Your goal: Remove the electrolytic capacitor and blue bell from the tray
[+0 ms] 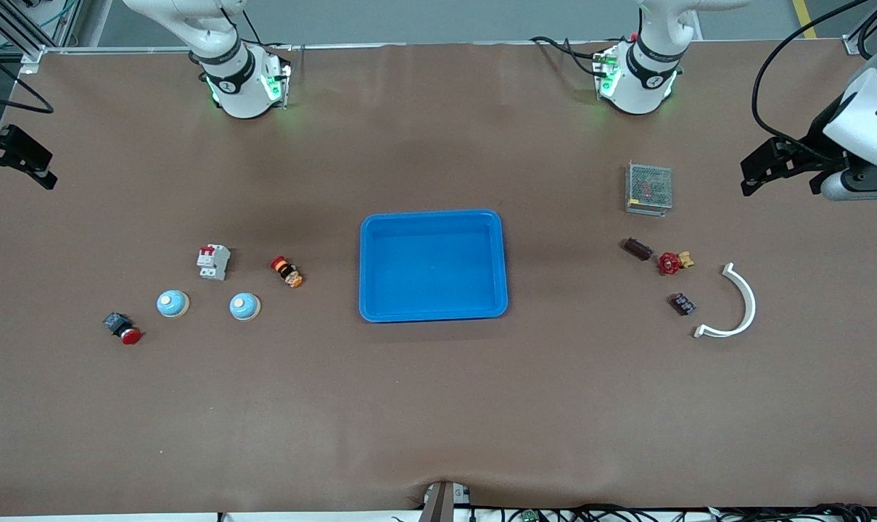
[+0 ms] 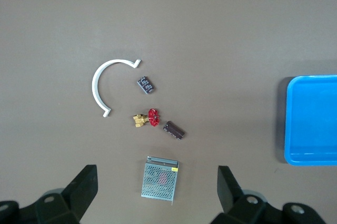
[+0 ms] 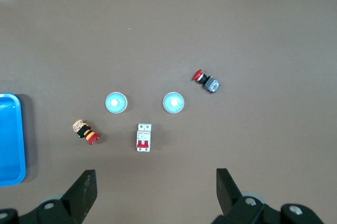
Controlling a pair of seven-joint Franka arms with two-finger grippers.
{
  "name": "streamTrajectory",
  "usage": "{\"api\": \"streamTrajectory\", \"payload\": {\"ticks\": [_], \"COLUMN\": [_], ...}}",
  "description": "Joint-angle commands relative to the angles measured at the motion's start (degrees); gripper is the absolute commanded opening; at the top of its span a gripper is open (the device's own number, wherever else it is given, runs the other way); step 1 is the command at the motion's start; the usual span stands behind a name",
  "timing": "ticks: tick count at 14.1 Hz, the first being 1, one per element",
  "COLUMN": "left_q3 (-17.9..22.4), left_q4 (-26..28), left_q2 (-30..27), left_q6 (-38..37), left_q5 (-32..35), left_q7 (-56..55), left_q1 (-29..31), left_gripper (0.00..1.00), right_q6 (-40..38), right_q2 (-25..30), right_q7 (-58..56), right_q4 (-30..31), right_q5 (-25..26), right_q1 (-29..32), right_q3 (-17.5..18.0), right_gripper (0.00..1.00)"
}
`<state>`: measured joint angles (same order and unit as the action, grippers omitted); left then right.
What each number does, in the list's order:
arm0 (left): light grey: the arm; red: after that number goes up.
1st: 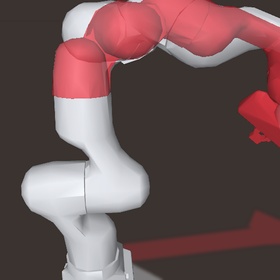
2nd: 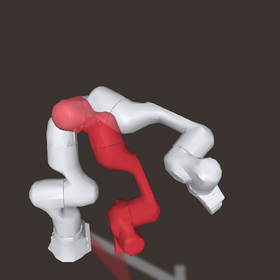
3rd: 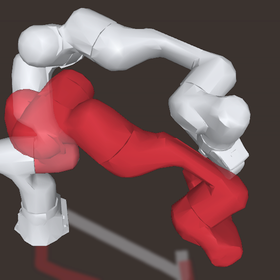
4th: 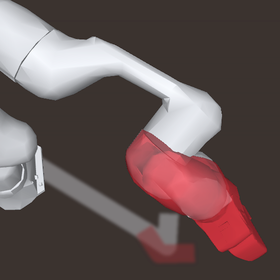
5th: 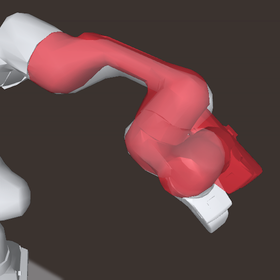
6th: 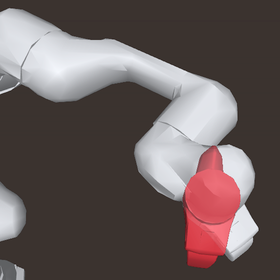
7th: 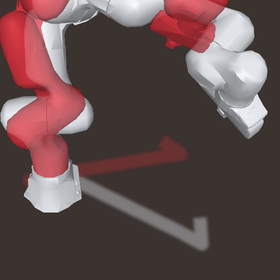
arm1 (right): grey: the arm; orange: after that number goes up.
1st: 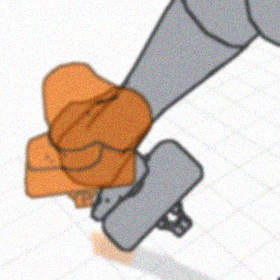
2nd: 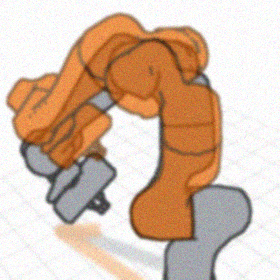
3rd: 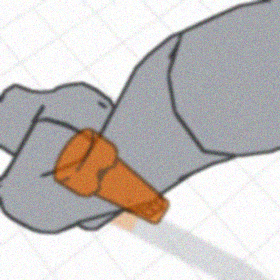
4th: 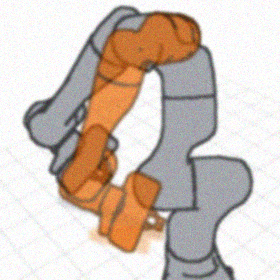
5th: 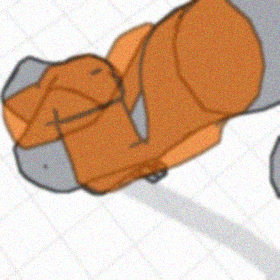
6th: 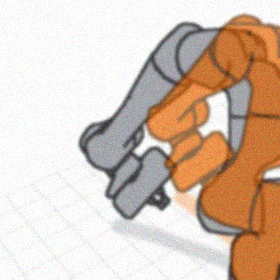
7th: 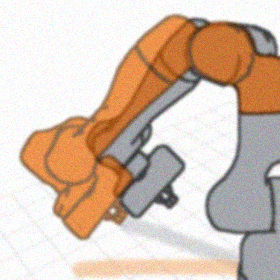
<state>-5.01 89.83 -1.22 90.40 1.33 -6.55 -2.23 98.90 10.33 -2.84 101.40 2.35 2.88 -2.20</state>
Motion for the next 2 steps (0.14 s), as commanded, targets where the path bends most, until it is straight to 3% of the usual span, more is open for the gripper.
{"api": "streamTrajectory", "payload": {"ticks": [1, 2], "left_q3": [-0.44, -0.7], "left_q4": [-1.15, -1.15], "left_q2": [0.25, 0.25], "left_q6": [-1.19, -1.27], "left_q5": [1.31, 1.31], "left_q7": [1.1, 1.01], "left_q1": [-0.23, -0.32], "left_gripper": [1.0, 1.0], "right_q6": [-1.34, -1.34], "right_q2": [-0.67, -0.67], "right_q7": [0.46, 0.46], "right_q4": [-1.55, -1.55], "right_q5": [-0.16, -0.16], "right_q1": [0.9, 0.81], "right_q3": [0.79, 0.79], "right_gripper": [1.0, 1.0]}}
